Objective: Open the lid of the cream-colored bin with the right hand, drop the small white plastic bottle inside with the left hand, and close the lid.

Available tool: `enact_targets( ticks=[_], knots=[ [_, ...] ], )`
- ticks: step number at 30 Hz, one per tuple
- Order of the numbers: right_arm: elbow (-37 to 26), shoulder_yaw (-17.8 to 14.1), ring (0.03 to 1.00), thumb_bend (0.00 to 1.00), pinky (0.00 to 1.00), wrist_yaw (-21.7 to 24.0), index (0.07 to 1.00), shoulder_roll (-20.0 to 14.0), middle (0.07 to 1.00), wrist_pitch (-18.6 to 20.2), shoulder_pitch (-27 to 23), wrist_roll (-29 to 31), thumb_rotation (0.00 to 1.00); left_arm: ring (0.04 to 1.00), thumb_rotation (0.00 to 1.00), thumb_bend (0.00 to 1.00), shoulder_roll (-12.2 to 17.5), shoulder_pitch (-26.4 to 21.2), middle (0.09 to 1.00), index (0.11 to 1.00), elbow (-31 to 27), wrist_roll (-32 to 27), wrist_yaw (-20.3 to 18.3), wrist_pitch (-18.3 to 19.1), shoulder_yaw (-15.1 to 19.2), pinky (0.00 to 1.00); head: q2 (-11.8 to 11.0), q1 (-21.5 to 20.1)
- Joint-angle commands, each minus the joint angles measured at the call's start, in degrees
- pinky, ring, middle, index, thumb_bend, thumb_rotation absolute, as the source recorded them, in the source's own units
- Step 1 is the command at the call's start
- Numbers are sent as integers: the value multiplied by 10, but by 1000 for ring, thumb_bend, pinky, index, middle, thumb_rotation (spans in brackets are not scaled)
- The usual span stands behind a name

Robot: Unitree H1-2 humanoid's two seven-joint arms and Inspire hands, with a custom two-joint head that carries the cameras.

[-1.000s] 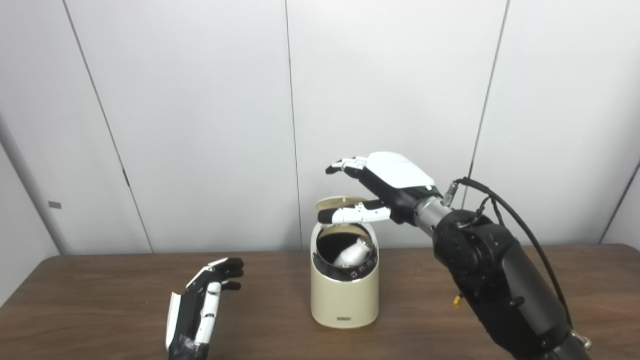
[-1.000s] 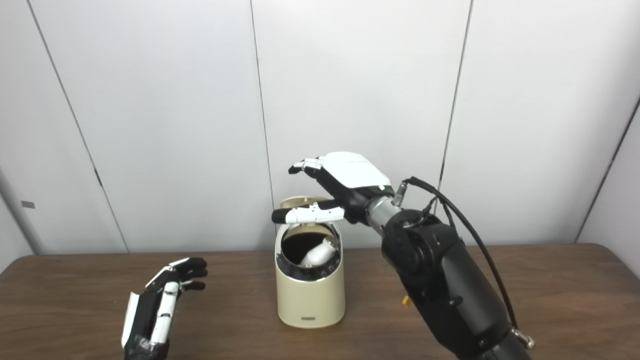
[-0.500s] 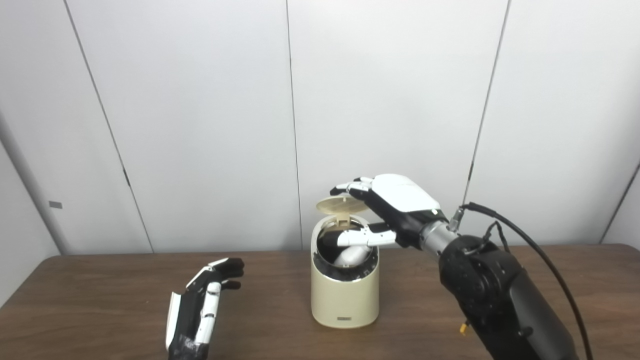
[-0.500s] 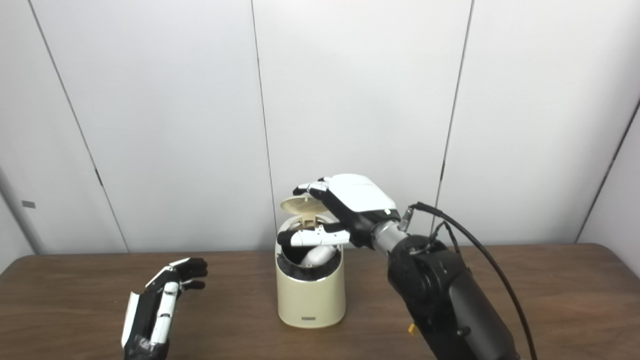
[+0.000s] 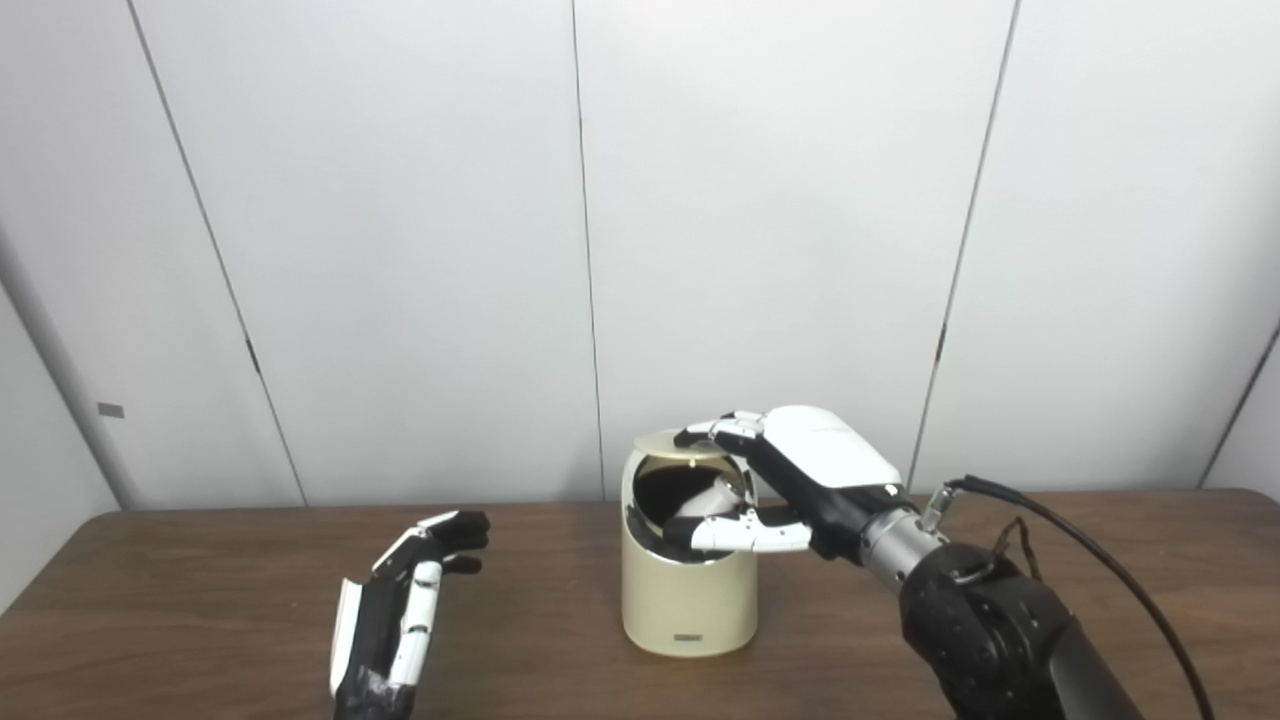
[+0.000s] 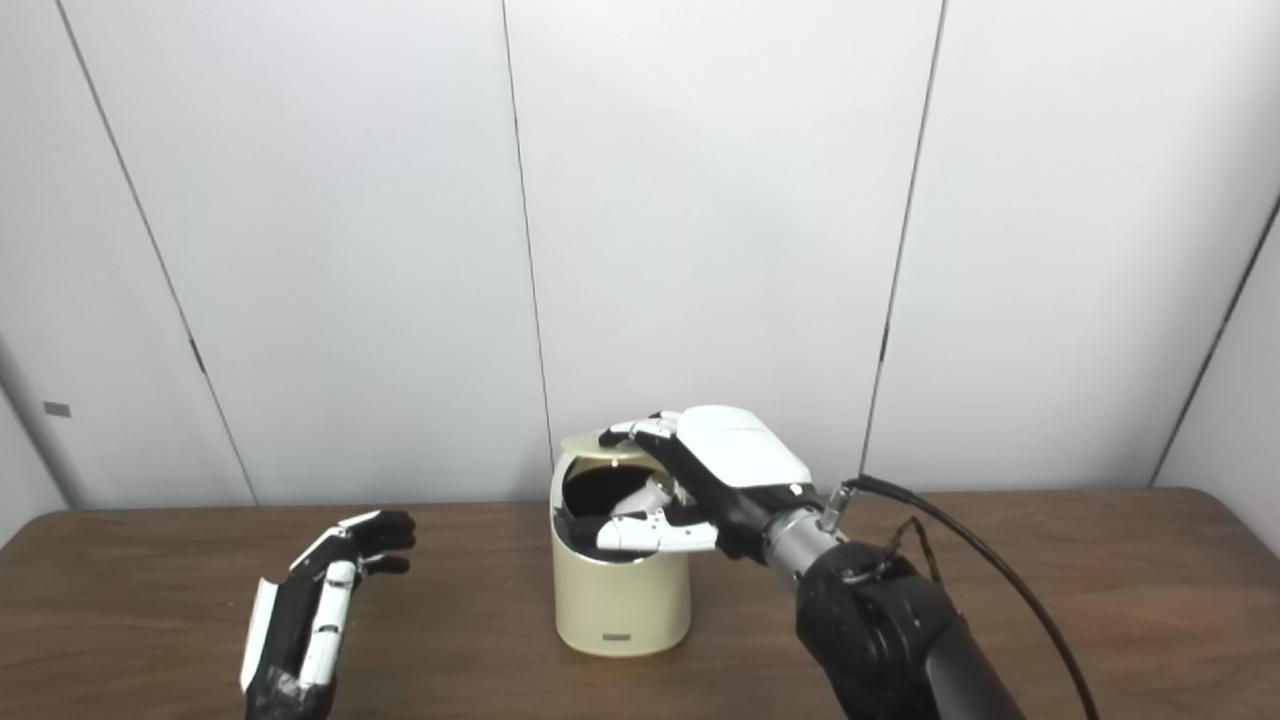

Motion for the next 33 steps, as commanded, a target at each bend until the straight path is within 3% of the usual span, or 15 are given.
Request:
enact_targets(
  ticks=[1,6,20,33],
  knots=[
    [-23,-8,947,775,991,0,834,2,872,1,-8,6,1000,697,920,254,3,-13,707,683,-19,3,7,-12,1,625,1,0],
    [-25,-11,938,808,964,-3,823,2,861,-1,17,19,1000,691,916,247,1,-11,703,679,-26,7,9,-12,0,619,5,2],
    [-27,-12,927,777,912,-12,831,2,845,-7,56,45,1000,685,909,278,-6,-4,699,679,-51,16,14,-11,-1,612,25,11],
    [-27,-1,930,797,958,-2,830,7,840,8,68,32,1000,678,900,281,-10,0,691,675,-70,31,16,-5,5,606,41,11]
  ],
)
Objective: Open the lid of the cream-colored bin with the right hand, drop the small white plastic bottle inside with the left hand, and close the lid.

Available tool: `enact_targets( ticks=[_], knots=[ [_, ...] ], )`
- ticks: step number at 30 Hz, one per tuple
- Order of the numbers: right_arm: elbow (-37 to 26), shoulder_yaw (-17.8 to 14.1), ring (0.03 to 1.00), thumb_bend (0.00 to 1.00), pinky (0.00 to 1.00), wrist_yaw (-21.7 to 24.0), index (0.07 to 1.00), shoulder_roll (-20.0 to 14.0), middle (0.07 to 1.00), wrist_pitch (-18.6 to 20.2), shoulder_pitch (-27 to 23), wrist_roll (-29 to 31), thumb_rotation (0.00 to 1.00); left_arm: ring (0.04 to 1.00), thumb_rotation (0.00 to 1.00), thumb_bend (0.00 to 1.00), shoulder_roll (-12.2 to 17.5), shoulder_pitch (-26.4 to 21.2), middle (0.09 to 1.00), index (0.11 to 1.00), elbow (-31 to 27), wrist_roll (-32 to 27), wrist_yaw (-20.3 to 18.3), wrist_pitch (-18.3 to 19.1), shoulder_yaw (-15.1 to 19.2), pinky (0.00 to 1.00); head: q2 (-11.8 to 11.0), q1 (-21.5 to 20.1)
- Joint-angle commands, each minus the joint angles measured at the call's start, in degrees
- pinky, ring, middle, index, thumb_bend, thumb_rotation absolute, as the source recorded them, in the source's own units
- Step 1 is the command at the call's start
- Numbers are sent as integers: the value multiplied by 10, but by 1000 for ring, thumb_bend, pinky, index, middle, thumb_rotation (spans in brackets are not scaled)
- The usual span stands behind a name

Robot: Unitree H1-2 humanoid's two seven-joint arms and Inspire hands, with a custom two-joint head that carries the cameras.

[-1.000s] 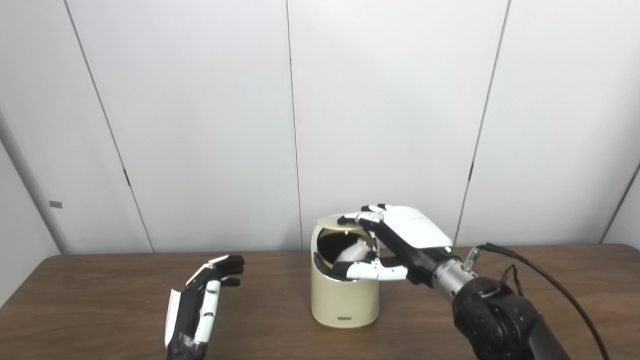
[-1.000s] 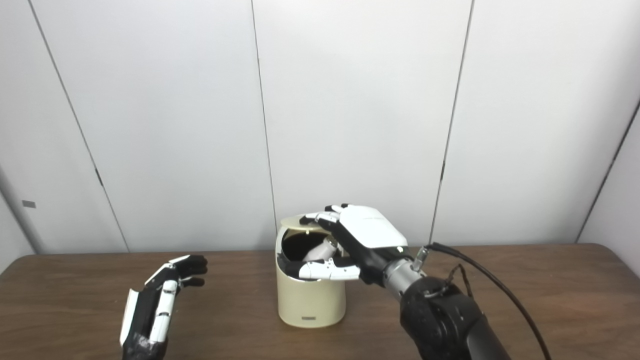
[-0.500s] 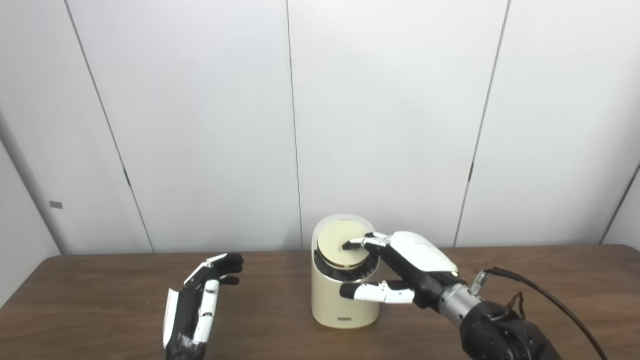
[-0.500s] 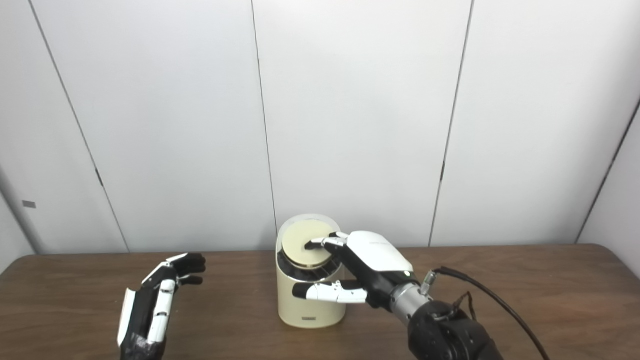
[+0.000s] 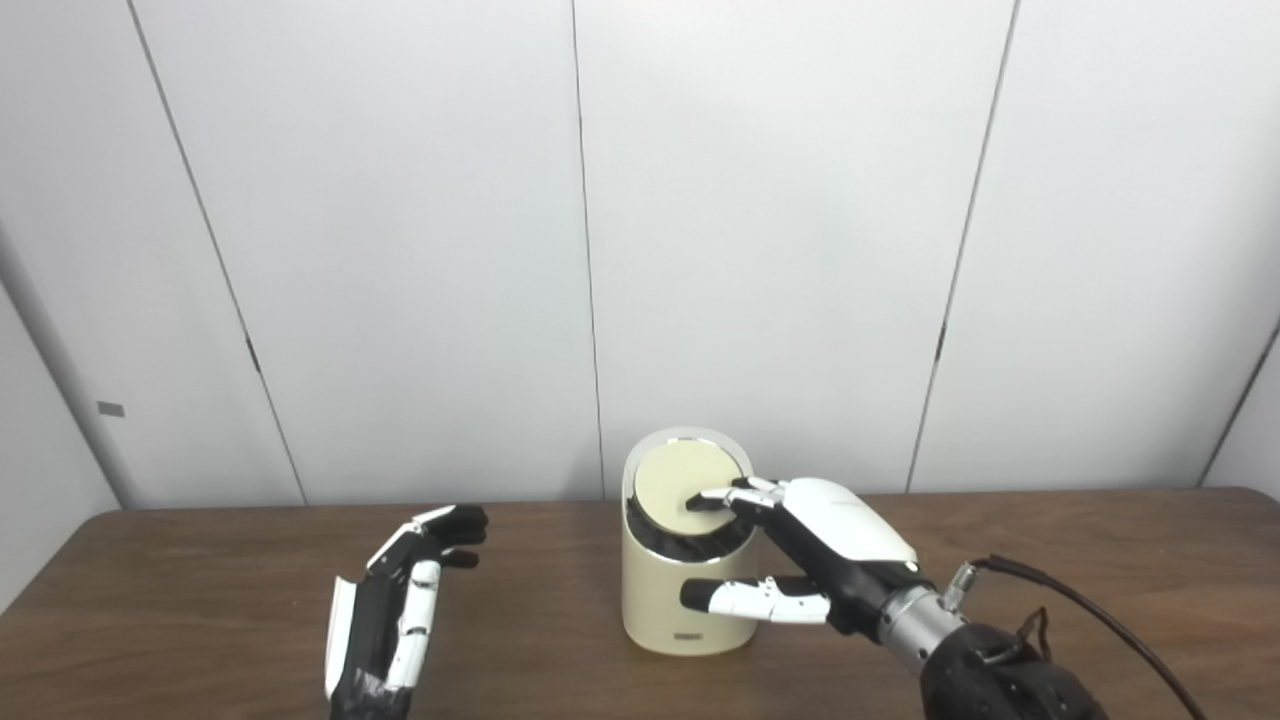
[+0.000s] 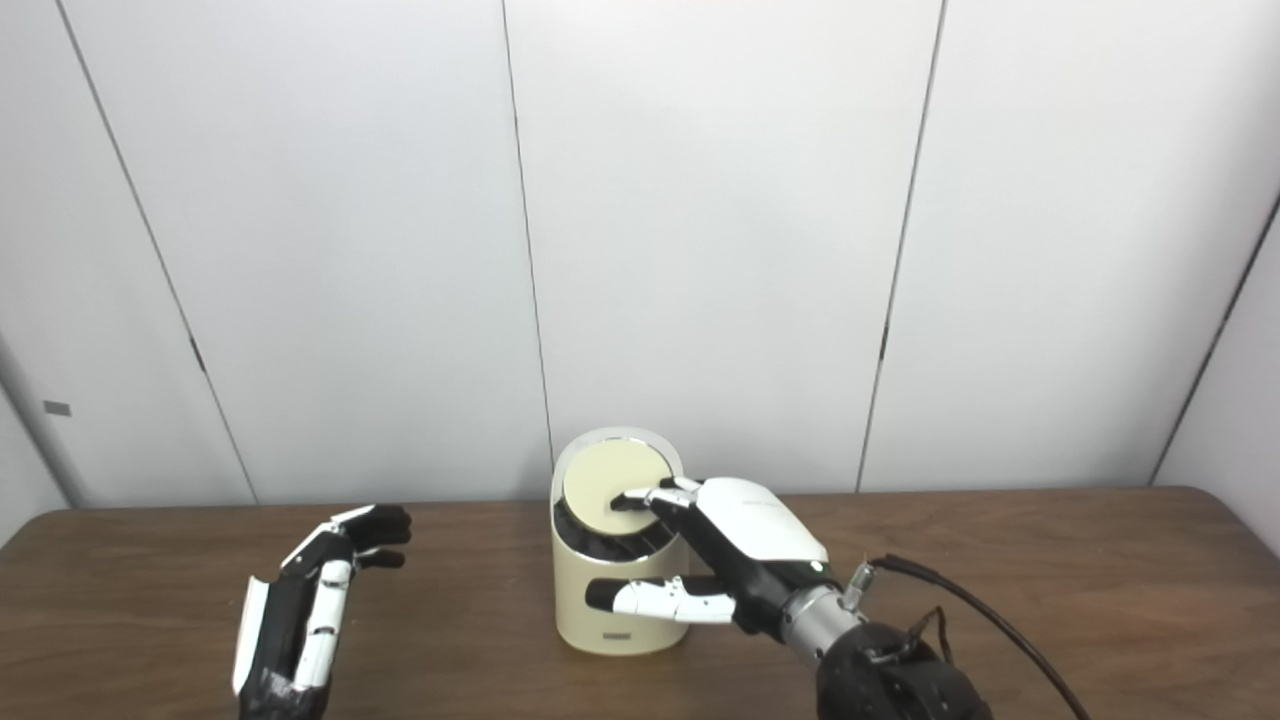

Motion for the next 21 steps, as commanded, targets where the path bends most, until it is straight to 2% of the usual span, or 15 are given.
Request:
enact_targets(
  ticks=[1,6,14,21],
  knots=[
    [-9,5,931,793,957,4,826,-1,844,5,-4,-8,1000,677,899,278,1,-14,690,674,-25,6,4,-6,2,605,3,1],
    [5,8,933,755,962,7,819,-1,855,13,0,-21,976,678,884,309,0,-13,693,681,-30,-2,-1,-3,3,605,7,1],
    [16,12,937,768,995,8,829,1,877,21,4,-28,978,674,862,289,0,-13,693,677,-37,5,2,-8,3,603,10,2],
    [14,17,942,788,1000,17,830,-1,880,31,5,-43,996,681,874,312,1,-13,695,680,-38,3,0,-4,3,615,9,2]
  ],
)
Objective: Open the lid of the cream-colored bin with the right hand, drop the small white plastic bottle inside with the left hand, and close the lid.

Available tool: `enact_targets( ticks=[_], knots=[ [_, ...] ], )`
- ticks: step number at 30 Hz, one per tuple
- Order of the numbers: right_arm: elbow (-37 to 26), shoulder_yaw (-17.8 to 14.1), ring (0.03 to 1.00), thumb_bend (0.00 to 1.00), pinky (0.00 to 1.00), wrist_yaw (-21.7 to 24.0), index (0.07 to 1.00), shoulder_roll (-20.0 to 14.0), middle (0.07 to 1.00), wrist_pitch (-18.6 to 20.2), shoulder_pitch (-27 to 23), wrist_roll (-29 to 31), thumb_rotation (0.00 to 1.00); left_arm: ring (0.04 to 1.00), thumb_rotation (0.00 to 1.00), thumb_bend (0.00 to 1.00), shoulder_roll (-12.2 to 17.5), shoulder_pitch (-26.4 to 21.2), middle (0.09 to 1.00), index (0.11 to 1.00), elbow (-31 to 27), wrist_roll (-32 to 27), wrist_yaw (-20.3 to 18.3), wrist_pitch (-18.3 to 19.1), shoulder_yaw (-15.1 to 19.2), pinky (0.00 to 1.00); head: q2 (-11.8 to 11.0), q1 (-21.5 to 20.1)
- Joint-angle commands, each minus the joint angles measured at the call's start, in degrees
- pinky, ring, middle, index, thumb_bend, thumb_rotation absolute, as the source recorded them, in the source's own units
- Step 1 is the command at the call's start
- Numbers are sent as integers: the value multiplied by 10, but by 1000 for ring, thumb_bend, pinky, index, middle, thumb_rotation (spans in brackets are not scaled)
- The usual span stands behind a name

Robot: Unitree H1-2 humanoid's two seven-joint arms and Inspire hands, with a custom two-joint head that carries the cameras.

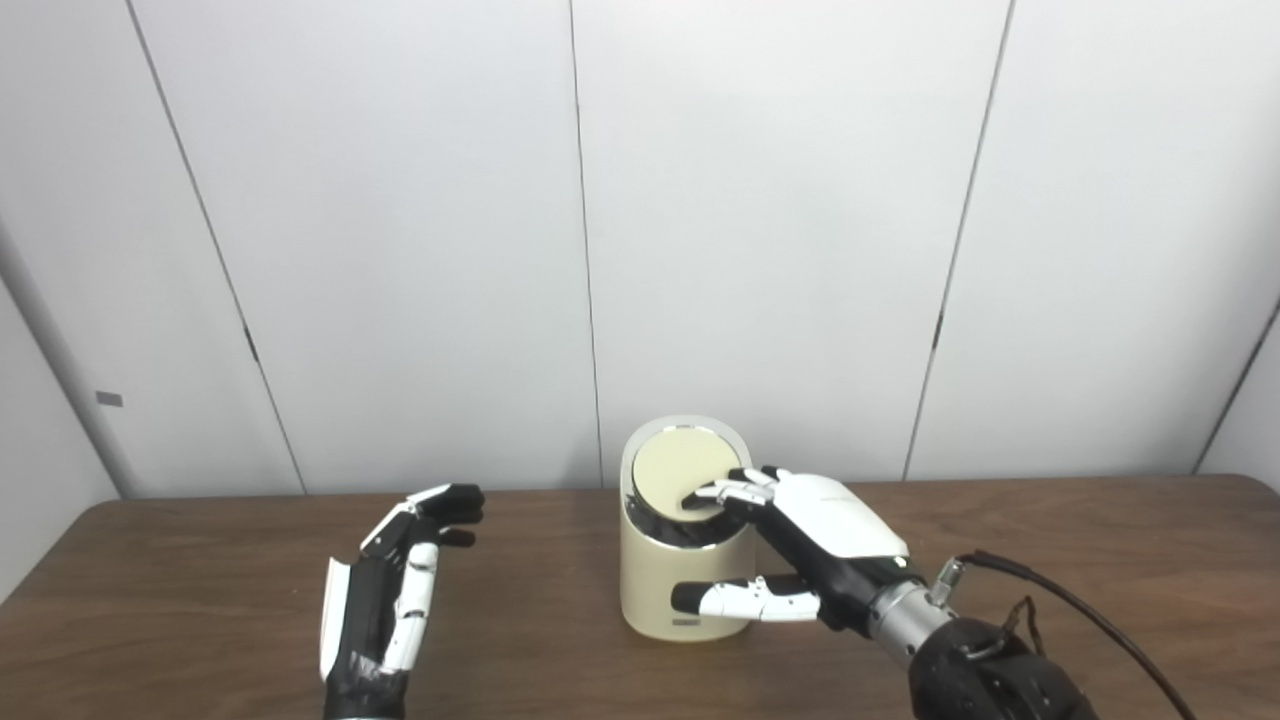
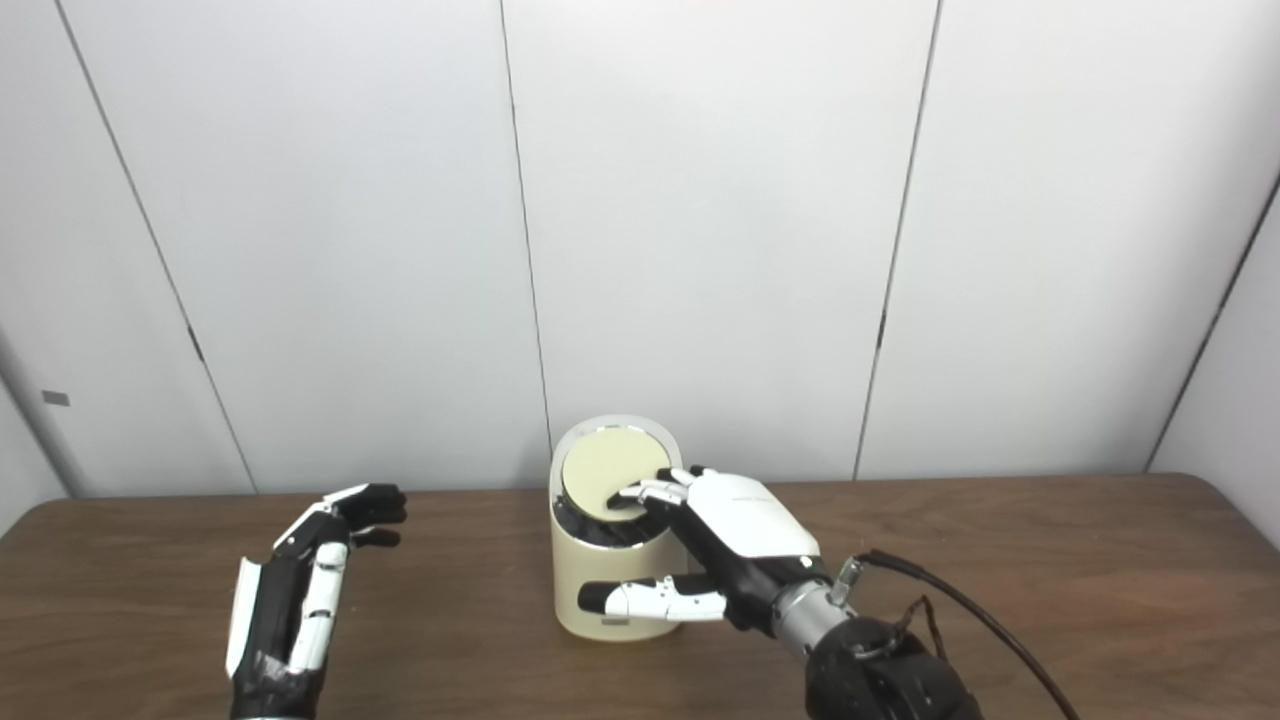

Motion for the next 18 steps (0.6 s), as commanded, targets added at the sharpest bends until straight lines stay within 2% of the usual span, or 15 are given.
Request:
enact_targets(
  ticks=[1,18],
  knots=[
    [8,2,944,791,1000,17,832,-3,881,21,2,-8,997,680,872,311,2,-16,694,680,-19,4,1,-8,2,614,0,0],
    [18,7,943,790,1000,21,821,-1,872,22,3,-35,977,670,847,320,-1,-19,687,673,-7,3,3,-15,0,600,-9,3]
  ],
)
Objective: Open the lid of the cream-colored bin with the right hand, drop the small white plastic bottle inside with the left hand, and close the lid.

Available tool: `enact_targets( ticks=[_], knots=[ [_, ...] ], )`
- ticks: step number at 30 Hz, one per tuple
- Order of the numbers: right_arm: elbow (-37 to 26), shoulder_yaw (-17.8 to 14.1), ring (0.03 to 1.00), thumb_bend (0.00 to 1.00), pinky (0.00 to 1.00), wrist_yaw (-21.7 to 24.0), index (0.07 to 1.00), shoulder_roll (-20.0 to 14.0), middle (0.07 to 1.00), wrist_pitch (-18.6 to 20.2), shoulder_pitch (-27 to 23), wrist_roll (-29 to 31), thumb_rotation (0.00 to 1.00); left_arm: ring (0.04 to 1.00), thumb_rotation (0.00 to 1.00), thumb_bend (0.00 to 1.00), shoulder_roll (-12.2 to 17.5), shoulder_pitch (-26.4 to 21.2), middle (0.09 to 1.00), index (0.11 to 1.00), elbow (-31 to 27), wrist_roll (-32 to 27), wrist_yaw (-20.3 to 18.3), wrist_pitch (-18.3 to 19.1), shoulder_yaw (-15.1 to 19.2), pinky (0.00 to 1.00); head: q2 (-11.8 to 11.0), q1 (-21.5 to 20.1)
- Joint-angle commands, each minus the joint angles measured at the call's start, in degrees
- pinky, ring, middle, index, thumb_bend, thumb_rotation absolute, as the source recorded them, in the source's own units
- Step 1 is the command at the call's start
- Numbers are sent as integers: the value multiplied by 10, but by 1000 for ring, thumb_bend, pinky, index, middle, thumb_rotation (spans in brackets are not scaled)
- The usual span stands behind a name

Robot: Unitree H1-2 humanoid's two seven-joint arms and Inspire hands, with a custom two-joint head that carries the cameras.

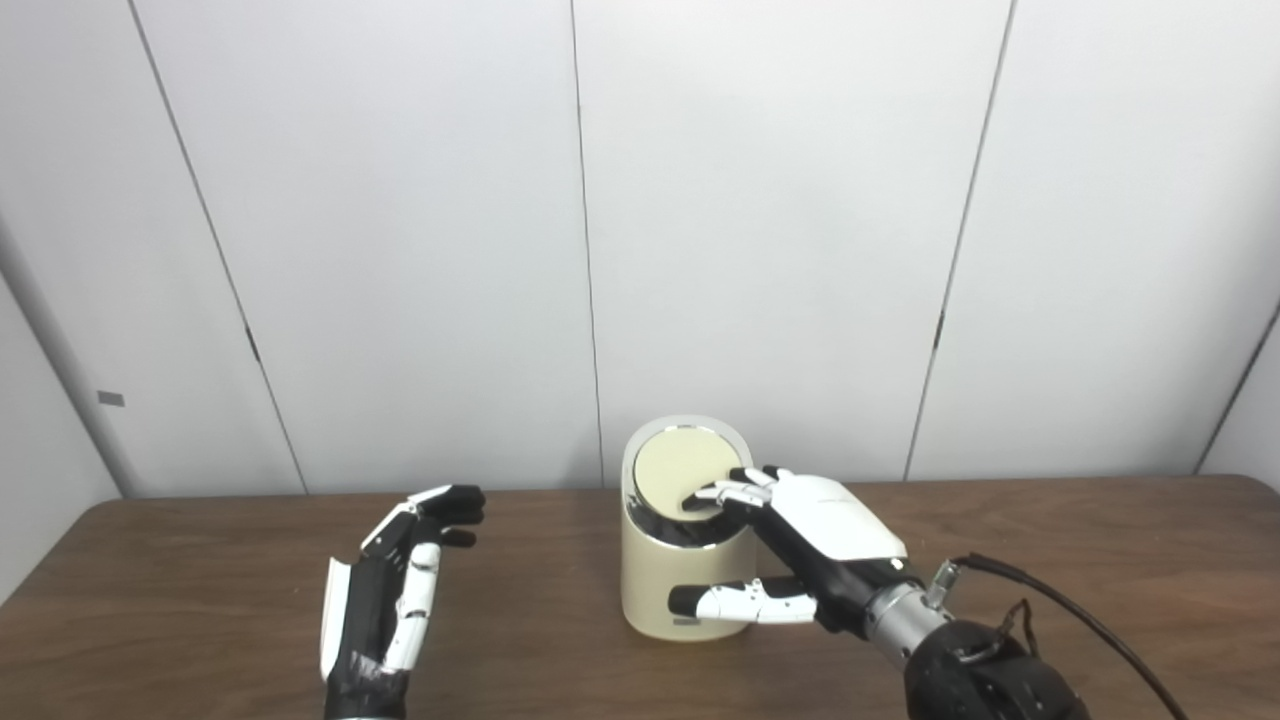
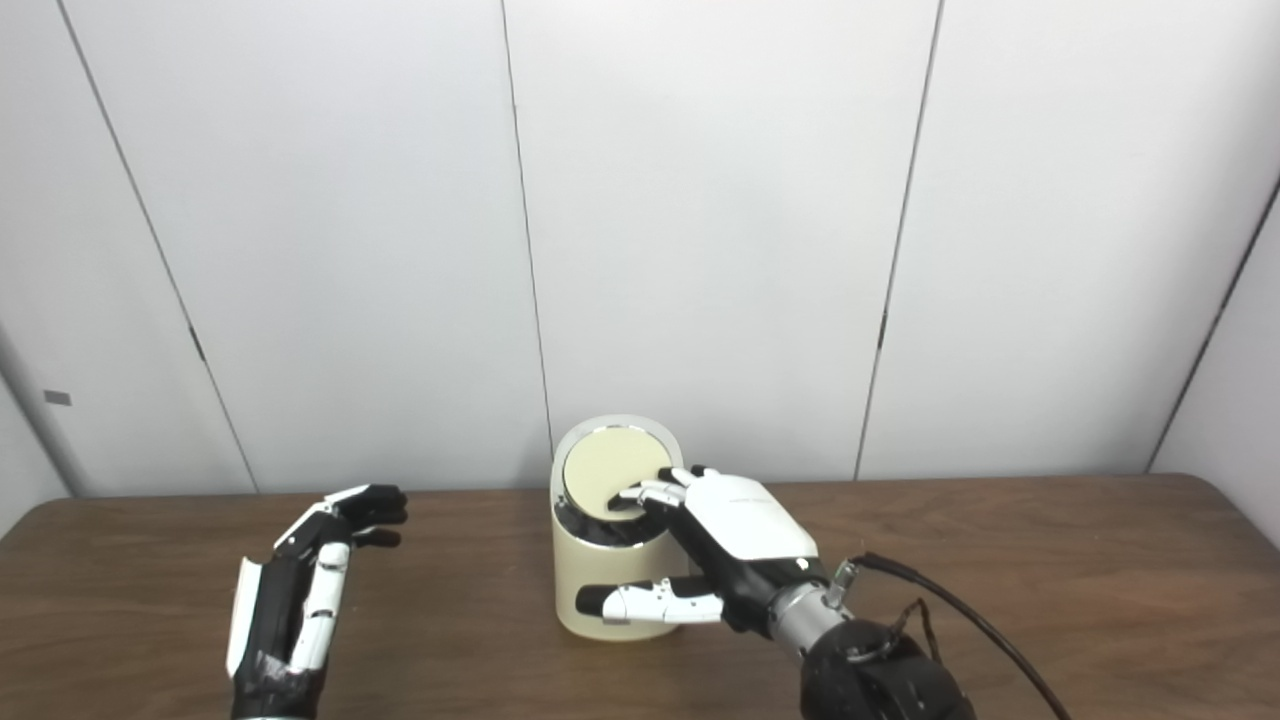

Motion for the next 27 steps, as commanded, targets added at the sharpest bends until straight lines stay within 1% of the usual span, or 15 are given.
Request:
enact_targets(
  ticks=[1,7,15,24,27],
  knots=[
    [18,3,944,794,1000,23,822,-5,874,23,1,-11,983,672,848,323,0,-19,688,674,-8,3,3,-15,0,604,0,0],
    [25,4,935,798,1000,21,815,-5,867,20,0,-14,981,674,853,307,0,-19,689,675,-7,5,4,-15,1,605,0,0],
    [27,7,932,802,1000,30,813,-7,864,27,-3,-21,972,673,863,325,-1,-19,690,678,-9,8,5,-11,1,608,0,1],
    [29,14,932,840,1000,60,825,-11,870,37,-6,-38,997,670,853,325,-2,-18,686,676,-12,9,5,-9,2,607,2,2],
    [30,14,929,837,994,69,823,-11,867,38,-8,-43,990,674,852,323,-3,-18,689,677,-13,7,5,-8,2,611,2,3]
  ],
)
